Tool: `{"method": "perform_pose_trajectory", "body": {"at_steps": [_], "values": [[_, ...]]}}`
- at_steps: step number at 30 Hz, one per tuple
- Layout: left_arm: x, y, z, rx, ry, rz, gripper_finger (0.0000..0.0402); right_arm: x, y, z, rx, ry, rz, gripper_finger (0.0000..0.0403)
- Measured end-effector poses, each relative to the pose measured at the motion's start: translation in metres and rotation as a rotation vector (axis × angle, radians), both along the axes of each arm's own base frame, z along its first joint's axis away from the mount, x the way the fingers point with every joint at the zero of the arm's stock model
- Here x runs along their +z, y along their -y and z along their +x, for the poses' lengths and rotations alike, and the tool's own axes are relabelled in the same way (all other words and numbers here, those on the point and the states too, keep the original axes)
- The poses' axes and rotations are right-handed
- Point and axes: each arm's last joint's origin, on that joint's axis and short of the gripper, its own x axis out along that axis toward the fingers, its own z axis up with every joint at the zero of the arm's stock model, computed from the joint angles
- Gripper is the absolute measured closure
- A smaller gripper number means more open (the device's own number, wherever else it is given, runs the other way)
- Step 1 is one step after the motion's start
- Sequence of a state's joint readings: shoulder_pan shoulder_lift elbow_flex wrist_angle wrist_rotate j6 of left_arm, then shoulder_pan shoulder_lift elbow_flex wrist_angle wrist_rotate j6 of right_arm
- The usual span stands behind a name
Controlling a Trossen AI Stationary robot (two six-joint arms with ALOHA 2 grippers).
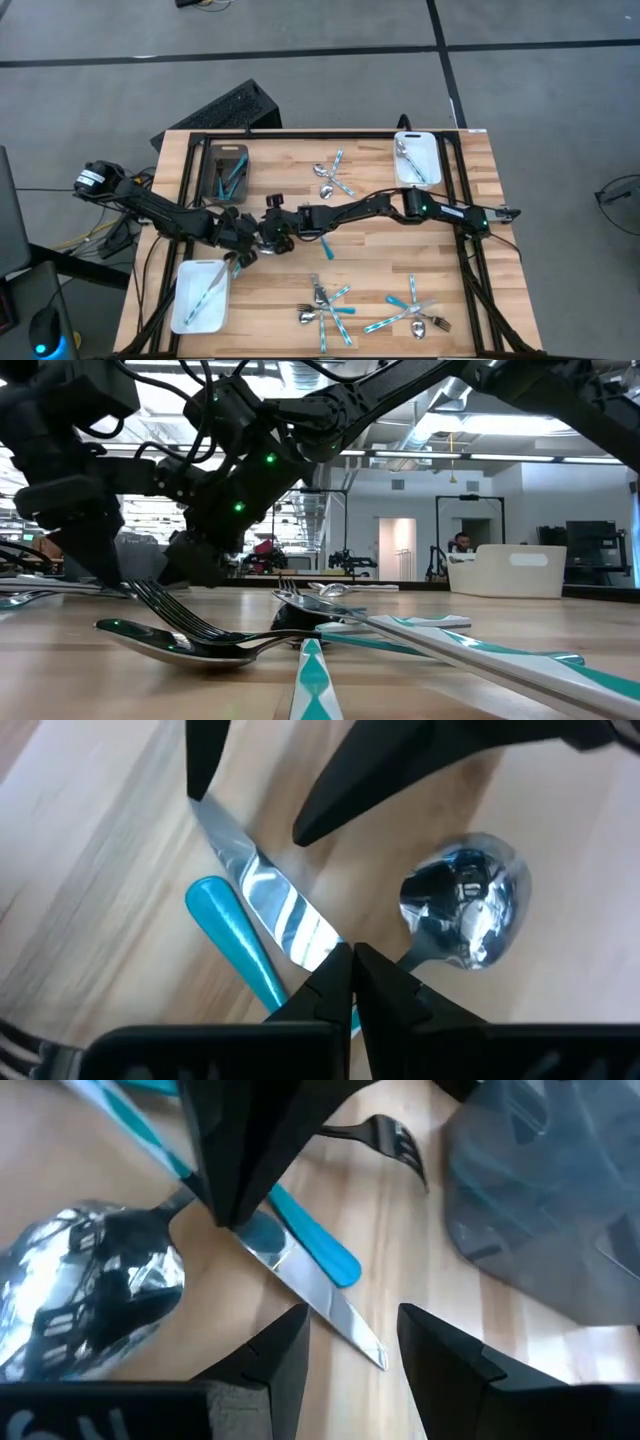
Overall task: Sort silverware by color (type)
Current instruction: Put the blue patterned knife into the bottom left white bin
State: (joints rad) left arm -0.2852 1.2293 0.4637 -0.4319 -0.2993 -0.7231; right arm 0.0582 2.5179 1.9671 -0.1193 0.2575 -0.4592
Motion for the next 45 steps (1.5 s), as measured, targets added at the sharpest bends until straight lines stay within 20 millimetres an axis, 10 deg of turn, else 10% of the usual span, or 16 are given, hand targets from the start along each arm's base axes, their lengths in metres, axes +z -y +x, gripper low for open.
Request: {"method": "perform_pose_trajectory", "body": {"at_steps": [21,32,45], "values": [[0.011,0.005,0.01,-0.149,0.055,-0.013,0.0401,-0.005,-0.016,-0.002,0.111,-0.028,0.111,0.0224],[0.048,0.026,0.011,-0.074,-0.05,-0.09,0.04,0.006,-0.03,-0.009,0.027,-0.064,0.207,0.0267],[0.016,0.054,0.0,0.005,0.094,-0.219,0.0239,0.02,-0.019,-0.012,-0.059,-0.055,0.297,0.0238]]}}
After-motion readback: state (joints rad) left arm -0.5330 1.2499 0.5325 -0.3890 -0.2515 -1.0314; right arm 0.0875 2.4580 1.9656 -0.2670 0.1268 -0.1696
